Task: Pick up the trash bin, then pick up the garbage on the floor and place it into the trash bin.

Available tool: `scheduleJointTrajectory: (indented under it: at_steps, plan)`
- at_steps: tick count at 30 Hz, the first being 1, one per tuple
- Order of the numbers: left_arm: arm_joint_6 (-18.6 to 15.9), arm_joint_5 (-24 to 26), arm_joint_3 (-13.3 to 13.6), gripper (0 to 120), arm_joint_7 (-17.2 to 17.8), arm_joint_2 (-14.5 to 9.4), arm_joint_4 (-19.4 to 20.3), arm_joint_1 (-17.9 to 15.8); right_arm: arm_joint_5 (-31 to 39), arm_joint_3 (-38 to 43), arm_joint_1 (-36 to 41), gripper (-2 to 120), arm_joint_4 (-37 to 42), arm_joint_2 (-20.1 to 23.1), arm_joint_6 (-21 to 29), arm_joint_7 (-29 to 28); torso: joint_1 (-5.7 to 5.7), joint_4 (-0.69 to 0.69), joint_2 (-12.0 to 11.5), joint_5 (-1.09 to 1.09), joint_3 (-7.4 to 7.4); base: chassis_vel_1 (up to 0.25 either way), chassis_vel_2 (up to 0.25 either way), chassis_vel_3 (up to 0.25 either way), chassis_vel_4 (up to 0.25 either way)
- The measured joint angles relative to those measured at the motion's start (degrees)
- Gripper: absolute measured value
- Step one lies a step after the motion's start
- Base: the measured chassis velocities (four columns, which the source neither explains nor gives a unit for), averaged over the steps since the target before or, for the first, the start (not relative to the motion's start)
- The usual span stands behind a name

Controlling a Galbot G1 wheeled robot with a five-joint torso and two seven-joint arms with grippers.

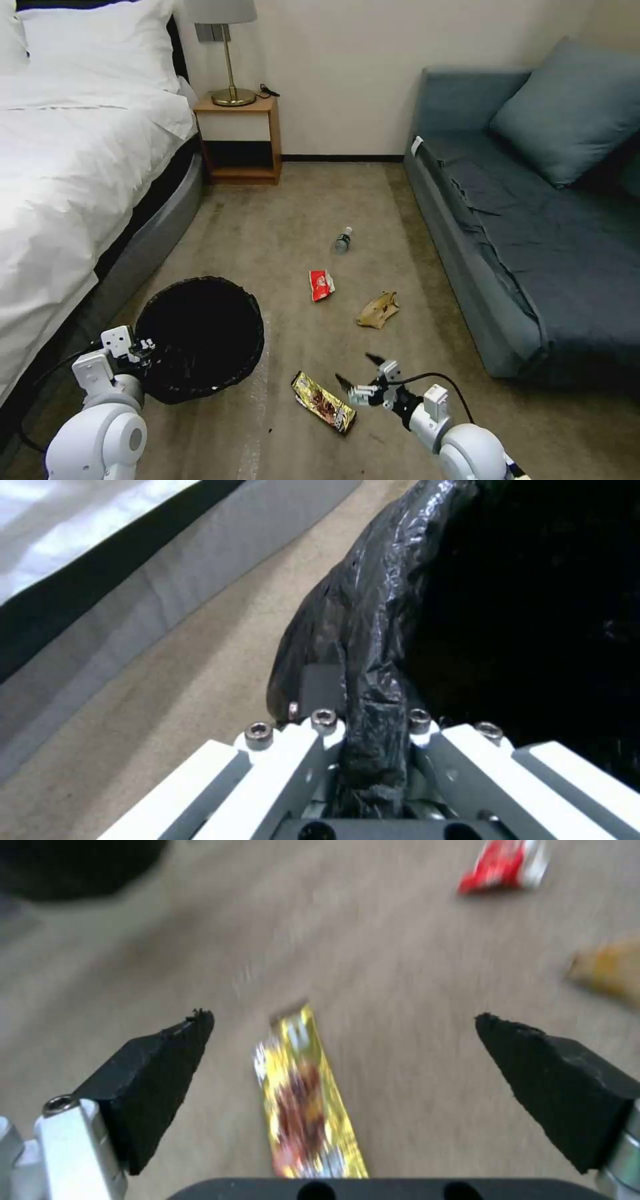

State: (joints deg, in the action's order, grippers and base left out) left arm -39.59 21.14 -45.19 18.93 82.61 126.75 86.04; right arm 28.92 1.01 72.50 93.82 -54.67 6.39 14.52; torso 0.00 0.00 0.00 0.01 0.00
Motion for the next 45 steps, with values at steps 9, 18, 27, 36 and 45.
scheduleJointTrajectory:
  at_steps: [9,18,27,36,45]
  plan:
    - [0.54,-2.15,-0.37,3,-0.16,1.15,-0.64,0.47,2.91,-13.97,-10.22,100,-11.33,1.98,-3.41,1.38,0.00,0.00,0.00,0.01,0.00,0.000,0.000,0.000,0.000]
    - [0.97,-2.68,-1.15,3,-0.18,1.96,0.35,1.40,2.48,-23.25,-16.75,99,-21.89,-0.74,-8.60,1.24,0.00,0.00,0.00,-0.01,0.00,0.000,0.000,0.000,0.000]
    - [1.60,-2.81,-1.84,3,-0.17,2.31,1.42,2.28,0.39,-25.57,-19.01,99,-30.86,-5.05,-12.45,1.19,0.00,0.00,0.00,0.00,0.00,0.000,0.000,0.000,0.000]
    - [1.82,-2.71,-2.00,3,-0.23,2.02,1.27,2.07,-1.19,-25.23,-18.66,92,-33.90,-7.25,-14.70,0.80,0.00,-0.02,0.00,-0.03,-0.01,0.000,0.000,0.000,0.000]
    - [2.06,-2.74,-1.77,3,-0.33,1.93,0.14,1.50,-1.66,-24.47,-18.27,62,-33.69,-6.58,-15.42,0.28,0.00,-0.02,0.00,-0.02,-0.01,0.000,0.000,0.000,0.000]
